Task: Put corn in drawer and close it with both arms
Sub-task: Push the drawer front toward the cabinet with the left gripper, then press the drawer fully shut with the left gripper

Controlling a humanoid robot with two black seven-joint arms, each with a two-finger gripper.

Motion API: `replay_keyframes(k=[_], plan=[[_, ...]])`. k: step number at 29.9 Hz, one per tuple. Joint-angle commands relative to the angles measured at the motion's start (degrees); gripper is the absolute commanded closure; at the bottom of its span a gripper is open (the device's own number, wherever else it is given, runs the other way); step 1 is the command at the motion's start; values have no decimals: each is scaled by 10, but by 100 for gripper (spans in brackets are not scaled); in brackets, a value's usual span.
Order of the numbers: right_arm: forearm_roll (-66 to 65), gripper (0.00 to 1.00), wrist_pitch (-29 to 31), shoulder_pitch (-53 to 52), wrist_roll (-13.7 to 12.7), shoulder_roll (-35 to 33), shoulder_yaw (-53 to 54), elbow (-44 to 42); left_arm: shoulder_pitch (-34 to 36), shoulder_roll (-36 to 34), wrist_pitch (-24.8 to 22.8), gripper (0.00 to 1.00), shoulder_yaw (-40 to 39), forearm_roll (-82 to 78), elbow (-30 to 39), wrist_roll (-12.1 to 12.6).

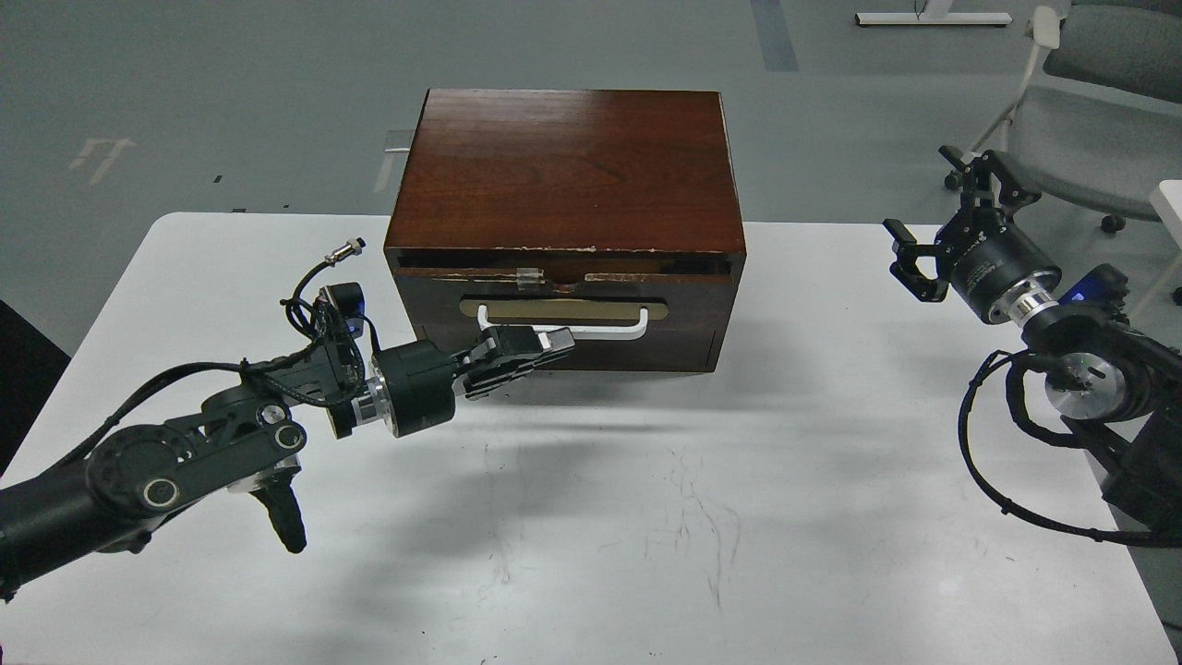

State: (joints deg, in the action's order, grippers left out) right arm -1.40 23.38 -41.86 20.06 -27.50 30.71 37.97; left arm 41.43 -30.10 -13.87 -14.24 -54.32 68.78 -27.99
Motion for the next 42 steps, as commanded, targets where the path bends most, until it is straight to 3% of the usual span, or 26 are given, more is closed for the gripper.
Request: replay_keyframes(k=[1,24,30,34,38,40,42], plan=[[0,1,0,0,0,1,0,0,5,3,-1,82,-1,0,-9,0],[0,1,1,0,0,-1,0,0,45,58,-5,78,1,0,-104,0],[0,1,0,1,0,0,0,-1,45,58,-48,76,4,-5,-99,0],[0,1,0,1,0,0,0,-1,41,47,-102,67,2,-5,-81,0],[-1,1,0,1,0,-1,0,-1,38,37,-119,62,4,-6,-55,0],[-1,1,1,1,0,-2,0,-1,37,29,-121,51,9,-6,-40,0],[-1,1,1,1,0,-3,0,-2,36,19,-128,47,9,-5,-22,0]])
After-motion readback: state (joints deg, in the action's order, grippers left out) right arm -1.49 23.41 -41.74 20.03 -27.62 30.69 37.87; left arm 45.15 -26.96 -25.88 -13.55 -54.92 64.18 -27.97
